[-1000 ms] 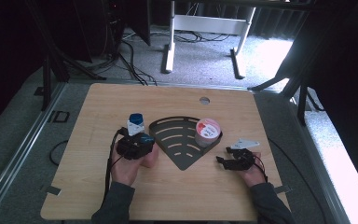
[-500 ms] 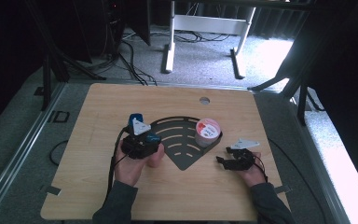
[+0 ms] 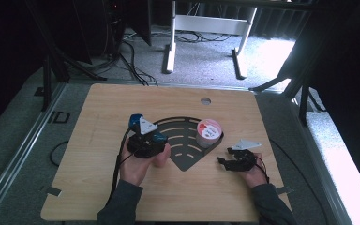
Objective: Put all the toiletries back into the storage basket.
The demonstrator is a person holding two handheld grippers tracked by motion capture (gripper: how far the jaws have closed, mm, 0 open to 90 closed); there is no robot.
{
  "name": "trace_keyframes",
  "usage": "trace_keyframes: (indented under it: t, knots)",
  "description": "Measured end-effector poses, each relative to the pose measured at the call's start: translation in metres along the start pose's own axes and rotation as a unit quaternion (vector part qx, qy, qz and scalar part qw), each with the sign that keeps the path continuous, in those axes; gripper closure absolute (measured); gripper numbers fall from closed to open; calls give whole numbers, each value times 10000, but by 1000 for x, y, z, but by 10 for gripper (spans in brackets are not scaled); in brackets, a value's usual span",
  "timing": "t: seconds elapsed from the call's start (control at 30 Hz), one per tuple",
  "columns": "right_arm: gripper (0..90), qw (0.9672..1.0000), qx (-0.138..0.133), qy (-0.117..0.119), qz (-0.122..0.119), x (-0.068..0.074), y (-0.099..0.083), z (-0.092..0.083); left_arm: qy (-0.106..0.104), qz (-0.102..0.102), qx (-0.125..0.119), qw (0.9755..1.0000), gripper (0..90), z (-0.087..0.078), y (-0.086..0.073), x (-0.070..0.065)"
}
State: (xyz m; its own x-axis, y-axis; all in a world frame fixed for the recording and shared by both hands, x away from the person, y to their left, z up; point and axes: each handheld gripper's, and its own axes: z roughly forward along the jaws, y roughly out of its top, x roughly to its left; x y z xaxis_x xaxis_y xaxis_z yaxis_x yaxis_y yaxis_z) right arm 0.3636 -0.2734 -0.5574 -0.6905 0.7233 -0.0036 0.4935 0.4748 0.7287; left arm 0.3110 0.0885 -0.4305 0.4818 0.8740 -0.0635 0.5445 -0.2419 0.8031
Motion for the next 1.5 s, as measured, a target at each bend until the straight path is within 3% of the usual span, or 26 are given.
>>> trace_keyframes:
  t: [0.67, 1.5]
  knots:
    - [341, 10000, -4, 4, 3, 0, 0, 0, -184, 134, -39, 9997, 530, 9, 13, -9]
    - [340, 10000, -7, 9, -5, 0, 0, 0, -266, 199, -35, 9994, 530, 29, 26, -14]
